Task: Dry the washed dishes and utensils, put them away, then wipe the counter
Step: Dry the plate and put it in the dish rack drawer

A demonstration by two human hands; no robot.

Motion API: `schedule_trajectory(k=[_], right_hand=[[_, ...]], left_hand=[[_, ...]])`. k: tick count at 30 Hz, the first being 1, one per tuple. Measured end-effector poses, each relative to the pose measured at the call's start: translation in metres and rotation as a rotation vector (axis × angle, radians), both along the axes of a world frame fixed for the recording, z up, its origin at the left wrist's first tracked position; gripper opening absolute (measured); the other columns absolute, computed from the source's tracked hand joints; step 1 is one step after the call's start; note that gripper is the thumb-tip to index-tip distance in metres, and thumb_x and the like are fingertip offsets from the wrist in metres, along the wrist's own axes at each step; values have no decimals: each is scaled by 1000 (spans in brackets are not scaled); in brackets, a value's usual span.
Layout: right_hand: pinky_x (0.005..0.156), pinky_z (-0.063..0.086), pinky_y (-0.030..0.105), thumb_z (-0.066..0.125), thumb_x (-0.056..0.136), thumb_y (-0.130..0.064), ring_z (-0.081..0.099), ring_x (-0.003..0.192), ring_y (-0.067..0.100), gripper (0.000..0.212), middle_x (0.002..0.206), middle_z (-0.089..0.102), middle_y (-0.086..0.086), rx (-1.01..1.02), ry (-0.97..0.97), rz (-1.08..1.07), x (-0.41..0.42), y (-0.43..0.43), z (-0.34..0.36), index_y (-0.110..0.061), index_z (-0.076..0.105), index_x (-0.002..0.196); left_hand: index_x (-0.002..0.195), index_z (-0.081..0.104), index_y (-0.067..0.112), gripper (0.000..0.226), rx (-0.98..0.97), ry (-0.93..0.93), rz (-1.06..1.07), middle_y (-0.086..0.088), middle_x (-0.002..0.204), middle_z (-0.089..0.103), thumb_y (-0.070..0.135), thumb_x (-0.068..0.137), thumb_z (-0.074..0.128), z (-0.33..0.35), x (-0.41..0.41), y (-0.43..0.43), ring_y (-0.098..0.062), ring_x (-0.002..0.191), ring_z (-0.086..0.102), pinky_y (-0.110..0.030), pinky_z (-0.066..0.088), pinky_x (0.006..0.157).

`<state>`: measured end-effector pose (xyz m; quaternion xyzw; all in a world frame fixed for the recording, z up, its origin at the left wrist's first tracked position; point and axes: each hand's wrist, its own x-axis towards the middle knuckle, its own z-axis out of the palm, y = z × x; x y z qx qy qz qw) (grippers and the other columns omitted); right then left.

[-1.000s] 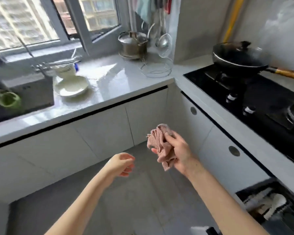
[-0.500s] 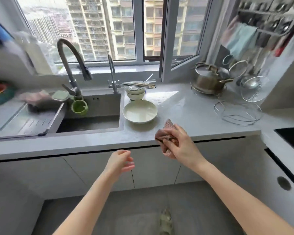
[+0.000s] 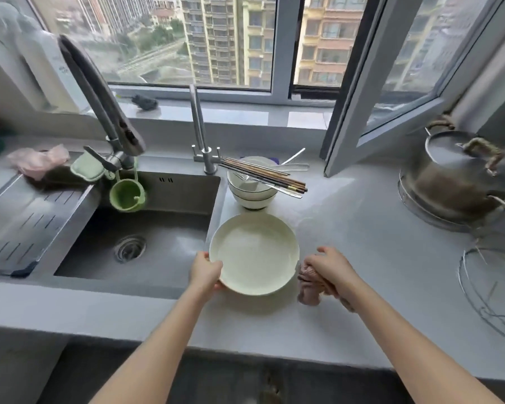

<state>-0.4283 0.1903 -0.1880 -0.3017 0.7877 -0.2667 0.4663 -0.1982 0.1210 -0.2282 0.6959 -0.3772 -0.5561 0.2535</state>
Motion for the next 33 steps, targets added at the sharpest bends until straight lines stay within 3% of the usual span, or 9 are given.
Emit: schedule_trajectory(k=[3, 6, 11, 15, 18, 21, 26, 29, 33], right_hand=[[44, 29, 17, 65, 81, -13, 48, 46, 17, 40, 58, 55, 3, 105, -186, 29, -7, -28, -6, -24, 39, 110], [38, 33, 14, 61, 85, -6, 51, 42, 13, 15, 64, 59, 3, 128, -253, 92, -11, -39, -5, -7, 64, 100], [40, 37, 20, 48, 86, 9, 40, 37, 17, 16, 48, 46, 6, 59, -433, 98, -4, -39, -4, 0, 58, 77], [35, 33, 15, 50, 84, 10, 48, 37, 16, 18, 54, 56, 10, 39, -278, 97, 15, -48, 7, 8, 67, 82], [37, 28, 18, 55, 80, 2, 44, 48, 18, 15, 61, 51, 12, 36, -145, 166, 34, -65, 16, 15, 60, 82], [39, 27, 22, 60, 74, -10, 39, 50, 21, 16, 57, 45, 10, 98, -74, 210, 59, -86, 23, 2, 60, 63], [48, 30, 25, 65, 56, -23, 42, 61, 25, 13, 63, 48, 13, 293, -116, 220, 108, -121, 30, -10, 63, 58], [53, 32, 28, 66, 50, -25, 43, 66, 25, 20, 68, 48, 12, 411, -205, 189, 131, -138, 30, -10, 58, 61], [46, 29, 22, 61, 75, -18, 43, 46, 18, 25, 54, 48, 6, 498, -286, 163, 158, -154, 35, -10, 54, 53]], left_hand=[[99, 48, 20, 29, -5, -93, -91, -2, 89, 58, 9, 72, 48, -6, -1, -17, -34, 89, 63, -53, 57, 71], [102, 49, 22, 44, -20, -141, -171, -4, 93, 60, 17, 59, 41, -11, 0, -25, -33, 88, 61, -40, 54, 63], [102, 52, 15, 34, -44, -91, -215, -6, 94, 61, 2, 72, 45, -18, 9, -33, -28, 86, 61, -30, 46, 55], [103, 54, 8, 36, -19, -60, -261, -11, 97, 62, -8, 72, 46, -10, 34, -47, -26, 81, 64, -28, 50, 47], [103, 52, 7, 37, 58, 27, -296, -14, 97, 63, -10, 71, 45, 4, 64, -63, -31, 76, 67, -34, 54, 45], [107, 53, 4, 39, 135, 84, -302, -15, 99, 63, -18, 77, 41, 14, 97, -83, -32, 76, 65, -32, 52, 42], [90, 56, -4, 25, 265, 88, -298, -16, 72, 59, -18, 78, 40, 22, 151, -114, -25, 49, 59, -23, 46, 36], [98, 56, -12, 25, 348, 74, -281, -22, 73, 60, -15, 79, 41, 21, 176, -130, -25, 40, 61, -20, 44, 35], [79, 53, -11, 13, 425, 77, -272, -18, 53, 60, -12, 79, 40, 19, 204, -140, -26, 41, 62, -17, 41, 33]])
